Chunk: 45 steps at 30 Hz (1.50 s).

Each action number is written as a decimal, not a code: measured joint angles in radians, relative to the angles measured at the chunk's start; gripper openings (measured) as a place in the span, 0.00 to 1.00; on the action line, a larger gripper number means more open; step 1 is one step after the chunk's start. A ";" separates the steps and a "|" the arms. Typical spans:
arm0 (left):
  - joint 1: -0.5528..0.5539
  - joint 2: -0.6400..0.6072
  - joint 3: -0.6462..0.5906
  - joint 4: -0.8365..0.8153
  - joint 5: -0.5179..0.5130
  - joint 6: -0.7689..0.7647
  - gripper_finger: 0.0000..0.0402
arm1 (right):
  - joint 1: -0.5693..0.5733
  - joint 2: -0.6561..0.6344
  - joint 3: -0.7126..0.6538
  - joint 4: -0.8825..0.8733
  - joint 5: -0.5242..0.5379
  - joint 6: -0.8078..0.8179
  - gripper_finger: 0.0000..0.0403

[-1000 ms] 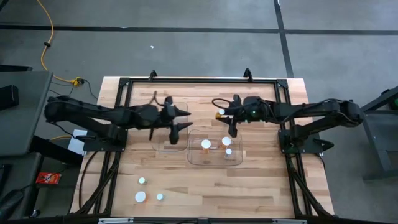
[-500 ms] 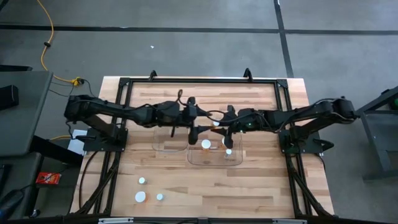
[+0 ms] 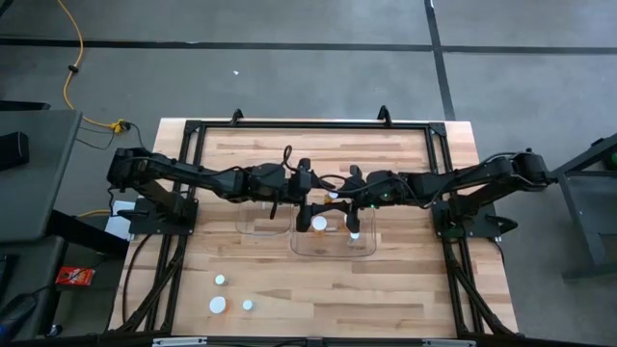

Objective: Pick and place medicine bottles into bin by pill shape (circle, oval)
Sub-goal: Put the top orange tablet bottle into the left transparent bin

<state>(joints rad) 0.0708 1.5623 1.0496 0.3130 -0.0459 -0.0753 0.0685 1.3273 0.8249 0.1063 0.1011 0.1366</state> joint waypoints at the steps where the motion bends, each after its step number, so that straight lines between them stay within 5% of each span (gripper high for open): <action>1: 0.000 0.000 0.000 0.000 -0.003 0.000 0.64 | 0.000 0.000 0.000 0.007 -0.003 -0.004 0.22; 14: -0.001 0.000 0.000 -0.002 -0.074 -0.026 0.60 | -0.002 0.000 0.000 0.036 -0.026 -0.006 0.22; 33: -0.009 0.000 -0.001 -0.002 -0.070 -0.026 0.30 | -0.002 0.000 0.000 0.039 -0.026 -0.014 0.22; 45: -0.009 -0.001 -0.001 -0.003 -0.068 -0.026 0.26 | -0.002 0.000 0.000 0.041 -0.025 -0.015 0.22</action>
<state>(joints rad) 0.0620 1.5616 1.0489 0.3097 -0.1143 -0.1009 0.0662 1.3270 0.8249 0.1471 0.0757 0.1219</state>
